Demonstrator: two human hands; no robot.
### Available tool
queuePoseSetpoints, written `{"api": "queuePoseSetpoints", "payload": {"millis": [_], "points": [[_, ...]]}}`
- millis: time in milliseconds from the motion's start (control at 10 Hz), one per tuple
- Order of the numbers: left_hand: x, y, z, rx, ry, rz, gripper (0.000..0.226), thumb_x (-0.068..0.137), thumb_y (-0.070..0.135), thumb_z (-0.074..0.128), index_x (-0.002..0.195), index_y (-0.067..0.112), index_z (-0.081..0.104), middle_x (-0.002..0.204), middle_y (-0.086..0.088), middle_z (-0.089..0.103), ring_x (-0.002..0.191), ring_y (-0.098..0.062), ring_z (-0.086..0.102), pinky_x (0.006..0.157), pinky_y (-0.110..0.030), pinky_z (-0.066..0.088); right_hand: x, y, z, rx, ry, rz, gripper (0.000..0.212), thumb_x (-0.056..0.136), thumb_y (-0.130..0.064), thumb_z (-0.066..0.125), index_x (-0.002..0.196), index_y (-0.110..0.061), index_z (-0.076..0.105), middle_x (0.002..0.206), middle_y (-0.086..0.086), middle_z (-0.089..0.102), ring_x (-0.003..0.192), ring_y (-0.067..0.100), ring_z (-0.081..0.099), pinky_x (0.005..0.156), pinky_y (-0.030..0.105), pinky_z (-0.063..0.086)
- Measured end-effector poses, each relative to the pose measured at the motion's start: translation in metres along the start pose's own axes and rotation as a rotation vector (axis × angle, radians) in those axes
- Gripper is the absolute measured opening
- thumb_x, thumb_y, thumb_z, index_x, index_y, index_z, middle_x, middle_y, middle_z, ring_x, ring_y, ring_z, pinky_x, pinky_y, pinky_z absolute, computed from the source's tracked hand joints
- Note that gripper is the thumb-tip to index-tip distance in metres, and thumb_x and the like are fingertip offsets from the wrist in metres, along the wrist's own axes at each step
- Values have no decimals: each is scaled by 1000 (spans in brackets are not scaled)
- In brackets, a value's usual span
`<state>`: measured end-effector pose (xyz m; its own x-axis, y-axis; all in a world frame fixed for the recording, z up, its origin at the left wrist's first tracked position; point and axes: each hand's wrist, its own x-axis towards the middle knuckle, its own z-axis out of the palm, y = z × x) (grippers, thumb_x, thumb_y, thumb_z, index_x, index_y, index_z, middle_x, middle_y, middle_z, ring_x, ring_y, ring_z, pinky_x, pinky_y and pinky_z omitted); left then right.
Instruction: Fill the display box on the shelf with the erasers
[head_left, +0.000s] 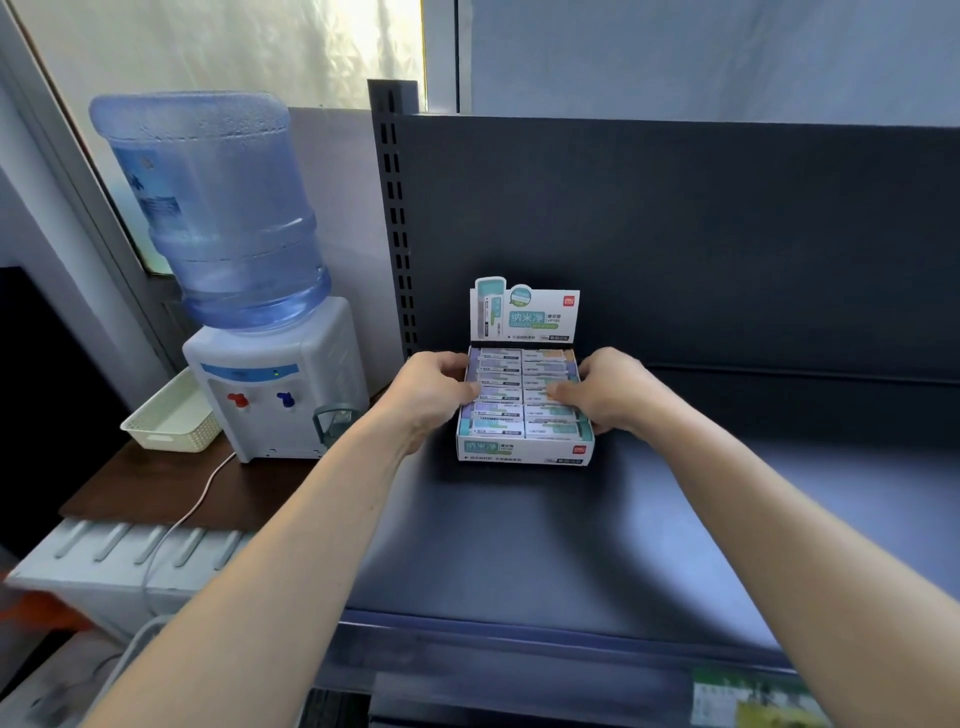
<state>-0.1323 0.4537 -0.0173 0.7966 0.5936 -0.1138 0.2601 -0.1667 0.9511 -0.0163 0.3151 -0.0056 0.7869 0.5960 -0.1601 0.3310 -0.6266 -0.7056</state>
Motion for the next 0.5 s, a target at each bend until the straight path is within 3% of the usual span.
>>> {"api": "queuePoseSetpoints", "payload": {"millis": [100,300,400,500], "points": [[1,-4,2,17,1,14,30,93,0,53,122,3,59,108,-6,68,93,-21,66,84,-31,53,-1,0,1,37,-1,-3,10,91,-24,62,88,-15,61,80,0,64,69,18,64,54,24,53],[3,-8,2,21,5,15,33,92,3,54,125,7,58,115,-8,69,100,-25,67,93,-41,53,-4,1,2,60,17,11,11,90,-25,63,85,-15,64,80,-1,66,67,15,64,55,23,52],[0,-6,2,24,-17,13,31,93,4,53,124,6,58,116,-7,68,100,-23,67,92,-37,54,-9,1,2,23,65,2,16,92,-28,60,86,-15,67,79,-1,65,68,15,61,61,25,48],[-3,0,0,117,74,65,33,95,10,51,127,5,56,123,-6,63,100,-16,61,84,-26,48,-18,-2,-1,-69,199,-37,29,94,-28,54,76,-8,64,65,-3,56,54,11,49,47,24,36]]}}
